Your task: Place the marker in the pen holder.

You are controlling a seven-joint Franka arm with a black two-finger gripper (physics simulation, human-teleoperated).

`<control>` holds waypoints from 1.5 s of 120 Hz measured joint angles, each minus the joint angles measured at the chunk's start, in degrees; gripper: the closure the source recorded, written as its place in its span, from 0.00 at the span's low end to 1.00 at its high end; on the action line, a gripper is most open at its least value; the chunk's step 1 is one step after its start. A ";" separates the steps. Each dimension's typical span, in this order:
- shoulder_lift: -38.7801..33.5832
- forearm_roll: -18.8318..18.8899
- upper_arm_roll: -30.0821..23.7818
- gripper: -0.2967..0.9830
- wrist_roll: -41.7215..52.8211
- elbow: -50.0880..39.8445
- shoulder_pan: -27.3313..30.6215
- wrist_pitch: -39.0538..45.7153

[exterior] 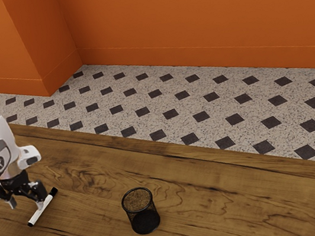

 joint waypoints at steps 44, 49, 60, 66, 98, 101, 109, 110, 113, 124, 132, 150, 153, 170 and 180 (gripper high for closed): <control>8.88 -5.56 1.05 0.23 14.26 5.44 0.69 3.42; 9.25 -5.92 1.09 0.23 15.66 5.79 0.68 3.72; 9.61 -6.43 1.05 0.23 18.44 6.13 0.60 4.19; 10.25 -6.60 0.99 0.23 19.78 6.84 0.54 4.37; 12.84 -8.69 0.61 0.23 25.35 9.97 0.37 4.81; 12.91 -8.90 0.60 0.24 25.75 10.05 0.37 4.83; 12.95 -9.65 0.54 0.32 26.76 10.15 0.30 4.85; 12.94 -9.72 0.54 0.33 26.88 10.16 0.26 4.86; 12.91 -9.90 0.52 0.37 27.21 10.17 0.17 4.86; 12.80 -10.45 0.50 0.46 28.30 10.19 0.04 4.89; 12.78 -10.67 0.50 0.51 29.01 10.19 -0.02 4.90; 12.77 -10.97 0.50 0.57 30.35 10.19 -0.04 4.86; 12.77 -11.00 0.49 0.58 30.55 10.19 -0.04 4.82; 12.77 -11.48 0.04 0.60 31.53 10.19 -0.01 4.54; 12.78 -11.76 -0.08 0.64 32.02 10.13 0.02 4.43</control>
